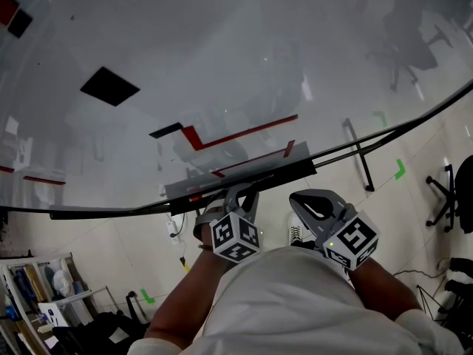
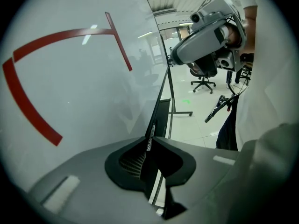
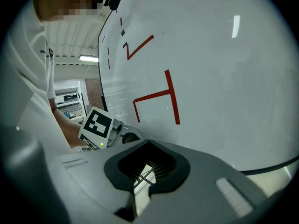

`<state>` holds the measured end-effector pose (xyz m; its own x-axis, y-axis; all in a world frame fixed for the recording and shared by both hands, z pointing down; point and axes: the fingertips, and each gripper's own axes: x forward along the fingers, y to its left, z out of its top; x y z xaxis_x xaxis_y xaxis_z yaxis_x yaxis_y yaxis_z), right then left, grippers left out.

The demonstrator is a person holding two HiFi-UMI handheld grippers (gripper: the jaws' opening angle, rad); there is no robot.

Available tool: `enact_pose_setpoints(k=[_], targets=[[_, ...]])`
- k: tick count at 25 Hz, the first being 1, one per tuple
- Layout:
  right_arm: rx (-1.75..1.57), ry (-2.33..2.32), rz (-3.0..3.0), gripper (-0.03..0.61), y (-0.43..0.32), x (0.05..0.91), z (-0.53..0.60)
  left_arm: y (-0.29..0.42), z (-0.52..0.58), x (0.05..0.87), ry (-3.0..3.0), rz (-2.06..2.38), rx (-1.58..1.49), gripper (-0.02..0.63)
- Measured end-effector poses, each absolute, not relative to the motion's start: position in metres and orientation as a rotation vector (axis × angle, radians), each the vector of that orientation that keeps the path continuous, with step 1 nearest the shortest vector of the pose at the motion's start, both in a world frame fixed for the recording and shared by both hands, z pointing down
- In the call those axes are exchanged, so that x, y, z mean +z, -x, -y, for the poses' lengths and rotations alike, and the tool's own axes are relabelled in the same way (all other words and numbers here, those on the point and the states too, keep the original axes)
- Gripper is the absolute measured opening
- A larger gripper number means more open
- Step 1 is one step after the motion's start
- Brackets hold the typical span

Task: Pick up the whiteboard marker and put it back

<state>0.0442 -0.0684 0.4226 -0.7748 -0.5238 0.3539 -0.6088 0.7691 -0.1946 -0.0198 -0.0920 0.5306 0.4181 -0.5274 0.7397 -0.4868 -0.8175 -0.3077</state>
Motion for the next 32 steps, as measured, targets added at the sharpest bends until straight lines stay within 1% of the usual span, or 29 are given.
enact_pose_setpoints(k=[32], targets=[[0.450, -0.919, 2.671, 0.002, -0.059, 0.425, 0.069, 0.004, 0.114, 0.575, 2.455, -0.833, -1.573, 0.046]])
